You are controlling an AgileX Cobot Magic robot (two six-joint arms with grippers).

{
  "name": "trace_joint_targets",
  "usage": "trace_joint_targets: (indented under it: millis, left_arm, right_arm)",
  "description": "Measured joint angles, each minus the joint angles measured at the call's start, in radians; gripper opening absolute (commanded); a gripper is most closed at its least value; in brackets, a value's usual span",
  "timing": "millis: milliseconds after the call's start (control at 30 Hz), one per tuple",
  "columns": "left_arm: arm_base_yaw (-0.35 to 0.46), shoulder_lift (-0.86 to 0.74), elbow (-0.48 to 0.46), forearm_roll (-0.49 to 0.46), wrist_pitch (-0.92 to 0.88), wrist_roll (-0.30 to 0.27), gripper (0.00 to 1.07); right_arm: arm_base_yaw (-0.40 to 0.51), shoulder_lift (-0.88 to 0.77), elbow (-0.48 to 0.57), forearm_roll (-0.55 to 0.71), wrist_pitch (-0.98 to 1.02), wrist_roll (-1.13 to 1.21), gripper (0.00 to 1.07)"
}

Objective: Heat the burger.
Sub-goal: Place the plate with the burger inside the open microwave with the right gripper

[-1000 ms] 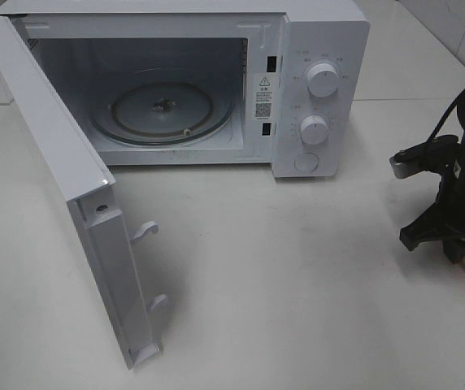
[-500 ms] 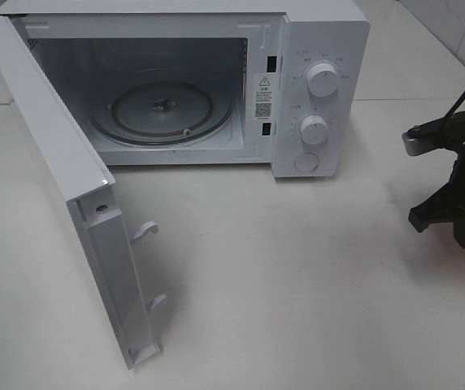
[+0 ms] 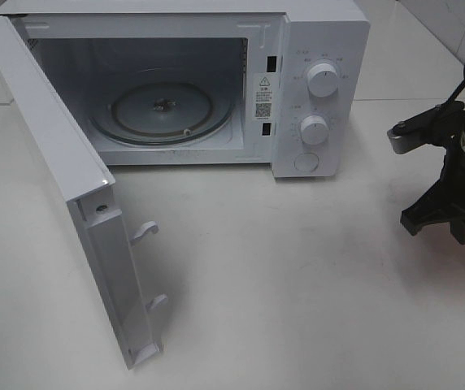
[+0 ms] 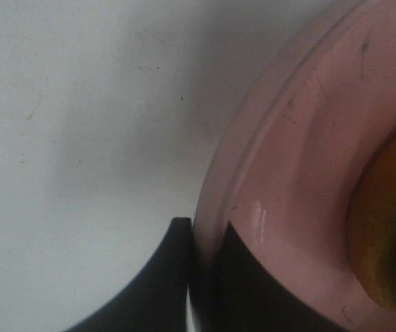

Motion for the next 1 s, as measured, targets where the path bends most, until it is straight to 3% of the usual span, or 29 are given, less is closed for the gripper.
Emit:
trace_joint_targets:
  millis: [300, 667, 1000]
  left_arm:
    - [0.000, 0.000, 0.000, 0.000, 0.000, 0.000, 1.03]
    - [0.000, 0.000, 0.000, 0.000, 0.000, 0.000, 1.03]
    - [0.000, 0.000, 0.000, 0.000, 0.000, 0.000, 1.03]
  right_arm:
    - [0.093, 0.000, 0.000, -0.117, 0.076, 0.098, 0.00]
    - [0.168, 0.000, 0.003, -0.161, 0.131, 0.132, 0.00]
    - [0.268, -0.087, 0.108, -0.179, 0.131, 0.172, 0.00]
